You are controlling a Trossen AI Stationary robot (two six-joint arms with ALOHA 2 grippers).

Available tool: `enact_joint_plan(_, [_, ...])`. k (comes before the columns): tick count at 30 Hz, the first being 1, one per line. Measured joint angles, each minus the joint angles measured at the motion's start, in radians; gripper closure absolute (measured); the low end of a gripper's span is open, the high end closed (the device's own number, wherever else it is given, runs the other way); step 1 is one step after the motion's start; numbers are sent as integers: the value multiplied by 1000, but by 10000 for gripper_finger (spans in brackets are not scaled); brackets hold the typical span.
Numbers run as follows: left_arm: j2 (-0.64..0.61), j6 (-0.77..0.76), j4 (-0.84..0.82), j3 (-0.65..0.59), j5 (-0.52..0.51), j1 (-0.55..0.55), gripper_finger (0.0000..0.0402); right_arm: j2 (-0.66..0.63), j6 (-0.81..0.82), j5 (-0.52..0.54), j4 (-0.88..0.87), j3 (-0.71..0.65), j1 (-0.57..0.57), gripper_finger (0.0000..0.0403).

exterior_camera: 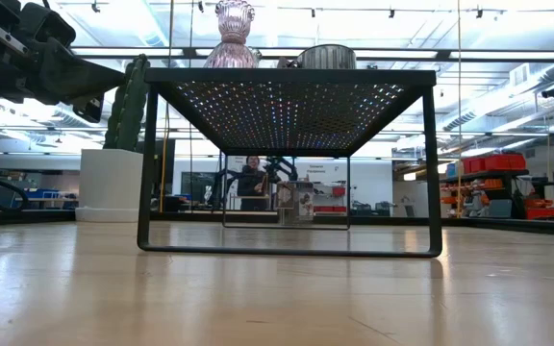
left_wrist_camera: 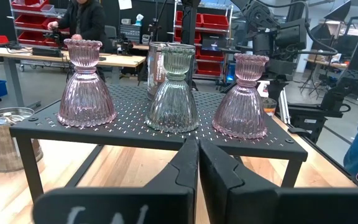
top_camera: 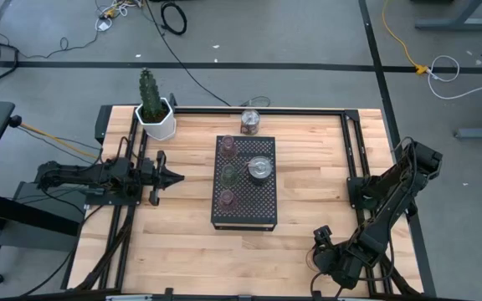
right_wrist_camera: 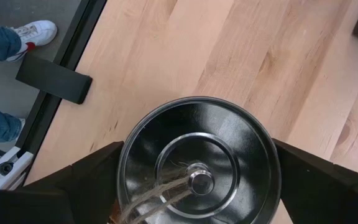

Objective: Pick & Place candle stick holders
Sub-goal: Put the bottom brown scented candle on the shelf

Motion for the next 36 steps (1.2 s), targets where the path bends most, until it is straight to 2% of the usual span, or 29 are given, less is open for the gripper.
enact_joint_plan(22, [0, 0, 0, 0, 0, 0, 383, 0, -1, -3, -12, 2, 0, 34])
enact_joint_plan(36, [0, 0, 0, 0, 0, 0, 383, 0, -14, -30, -170, 139, -52, 34])
